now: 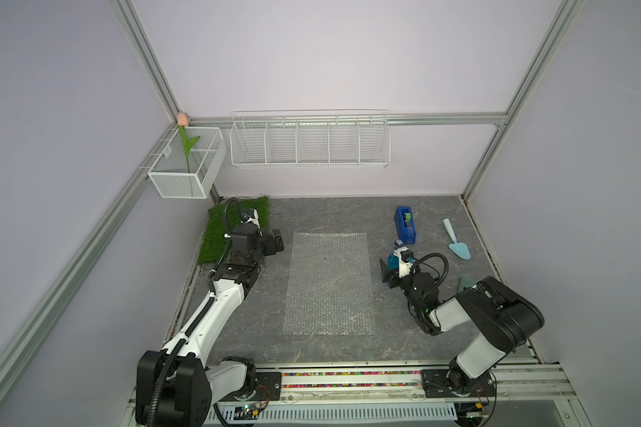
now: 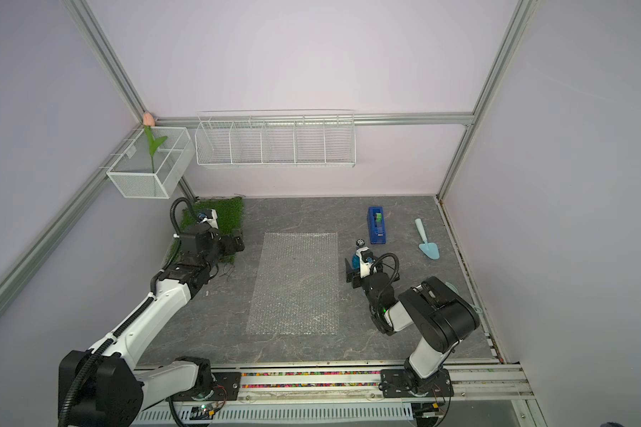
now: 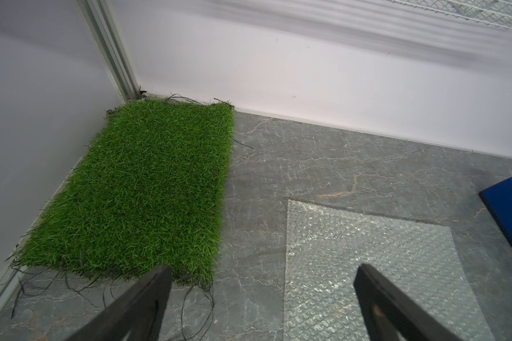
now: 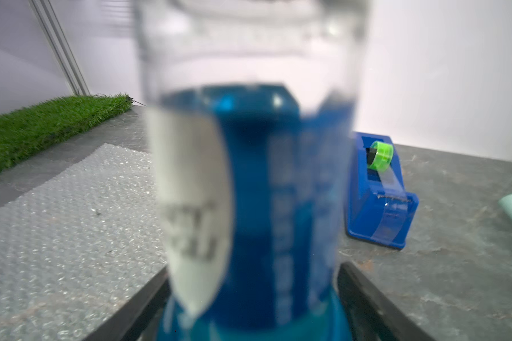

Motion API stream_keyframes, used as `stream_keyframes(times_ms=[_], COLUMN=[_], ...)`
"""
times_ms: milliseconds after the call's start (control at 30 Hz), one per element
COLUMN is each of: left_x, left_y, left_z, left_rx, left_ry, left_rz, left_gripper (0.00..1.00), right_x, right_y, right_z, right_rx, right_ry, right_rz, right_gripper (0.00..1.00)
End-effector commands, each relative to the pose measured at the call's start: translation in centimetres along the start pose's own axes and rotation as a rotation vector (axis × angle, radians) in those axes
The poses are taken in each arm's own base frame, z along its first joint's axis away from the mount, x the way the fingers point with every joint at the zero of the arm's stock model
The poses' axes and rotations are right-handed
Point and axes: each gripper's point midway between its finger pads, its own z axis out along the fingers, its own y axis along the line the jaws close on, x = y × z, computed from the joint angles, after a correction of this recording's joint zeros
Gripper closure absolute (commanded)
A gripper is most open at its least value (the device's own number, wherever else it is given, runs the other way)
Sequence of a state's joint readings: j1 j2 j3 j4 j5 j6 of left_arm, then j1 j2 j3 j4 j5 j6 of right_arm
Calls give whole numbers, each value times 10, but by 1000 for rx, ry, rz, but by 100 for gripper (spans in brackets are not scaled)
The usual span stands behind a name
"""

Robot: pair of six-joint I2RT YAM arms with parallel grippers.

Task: Wrap wine bottles in bubble wrap
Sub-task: Pick up the wine bottle from the center of the board.

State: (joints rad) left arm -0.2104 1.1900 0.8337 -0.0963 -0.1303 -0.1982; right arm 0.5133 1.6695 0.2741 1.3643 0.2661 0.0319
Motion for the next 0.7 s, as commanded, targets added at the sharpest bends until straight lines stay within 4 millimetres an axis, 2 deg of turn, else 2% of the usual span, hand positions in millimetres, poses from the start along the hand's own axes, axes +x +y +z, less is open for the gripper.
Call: stream_keyframes(times_ms=[0, 267, 367, 467, 533, 600, 667], left_x=[-1, 9, 20, 45, 71, 96, 121], left_y=[2, 2, 1, -3, -7, -9, -8], left_z=[-1, 2, 0, -1, -2, -4, -7], left_rx=[-13, -13, -8, 14, 26, 25, 12], left_ry=[3, 52, 104, 215, 314, 401, 483], left_rz=[1, -26, -59, -126, -194, -259, -323], left_gripper=[1, 0, 0, 5, 13, 22, 37], right_x=[-20, -19, -25, -38, -50, -57, -60], right_y=[-4, 6, 9, 16, 24, 34, 47], right_z=[0, -1, -4, -9, -15, -17, -19], right_rx=[32, -17, -33, -81, -129, -185, -264], right_ry=[-78, -74, -91, -125, -148, -120, -13], right_rz=[-8, -4, -13, -31, -46, -51, -80], right_gripper=[25, 46, 59, 79, 93, 93, 93])
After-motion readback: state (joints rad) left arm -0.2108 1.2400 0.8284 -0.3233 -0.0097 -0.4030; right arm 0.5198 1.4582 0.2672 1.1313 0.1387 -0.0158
